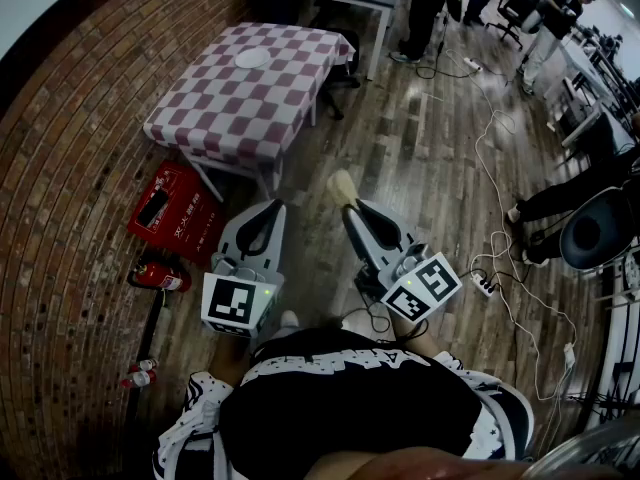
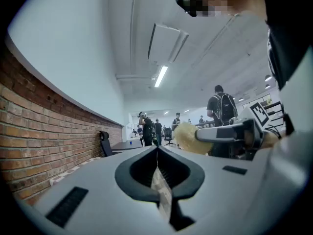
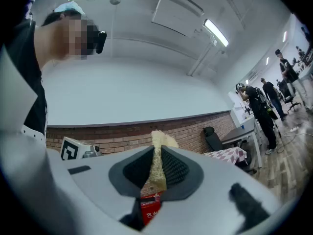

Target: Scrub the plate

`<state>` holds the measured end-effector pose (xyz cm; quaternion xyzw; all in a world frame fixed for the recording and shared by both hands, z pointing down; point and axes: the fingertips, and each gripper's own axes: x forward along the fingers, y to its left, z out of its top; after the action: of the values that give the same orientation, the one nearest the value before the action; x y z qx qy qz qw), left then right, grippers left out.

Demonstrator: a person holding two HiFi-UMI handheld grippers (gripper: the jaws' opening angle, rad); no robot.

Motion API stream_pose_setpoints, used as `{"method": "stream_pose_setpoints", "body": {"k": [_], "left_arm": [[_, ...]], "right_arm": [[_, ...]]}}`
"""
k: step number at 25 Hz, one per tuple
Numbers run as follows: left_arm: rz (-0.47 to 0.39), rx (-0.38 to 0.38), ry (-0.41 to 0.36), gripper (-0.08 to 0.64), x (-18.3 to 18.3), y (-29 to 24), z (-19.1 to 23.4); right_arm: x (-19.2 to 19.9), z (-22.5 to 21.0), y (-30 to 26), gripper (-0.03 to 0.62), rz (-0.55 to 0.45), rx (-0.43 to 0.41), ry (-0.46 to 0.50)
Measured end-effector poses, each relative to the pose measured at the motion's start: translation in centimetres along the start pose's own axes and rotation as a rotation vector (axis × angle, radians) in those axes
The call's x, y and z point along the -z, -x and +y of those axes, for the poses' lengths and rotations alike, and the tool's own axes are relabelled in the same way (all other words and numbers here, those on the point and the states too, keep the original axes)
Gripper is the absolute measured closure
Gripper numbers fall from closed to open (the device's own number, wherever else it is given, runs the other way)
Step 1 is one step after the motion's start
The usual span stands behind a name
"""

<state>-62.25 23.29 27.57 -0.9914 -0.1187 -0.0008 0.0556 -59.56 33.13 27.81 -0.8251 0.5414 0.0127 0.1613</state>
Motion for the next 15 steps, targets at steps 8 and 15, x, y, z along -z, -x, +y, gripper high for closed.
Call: {"method": "stream_pose_setpoints", "body": {"k": [8, 15], "left_arm": [[-0.008, -0.01, 0.021, 0.548, -0.1, -0.9, -1.6], [0.002, -0.006, 0.037, 0.548, -0.2, -2.5, -4.3]], "right_arm": [[-0.7, -0.9, 1.7, 0.541, -0.022, -0.018, -0.003], [-1.6, -2.8, 4.8, 0.541, -0.029, 0.004, 0.024]]}}
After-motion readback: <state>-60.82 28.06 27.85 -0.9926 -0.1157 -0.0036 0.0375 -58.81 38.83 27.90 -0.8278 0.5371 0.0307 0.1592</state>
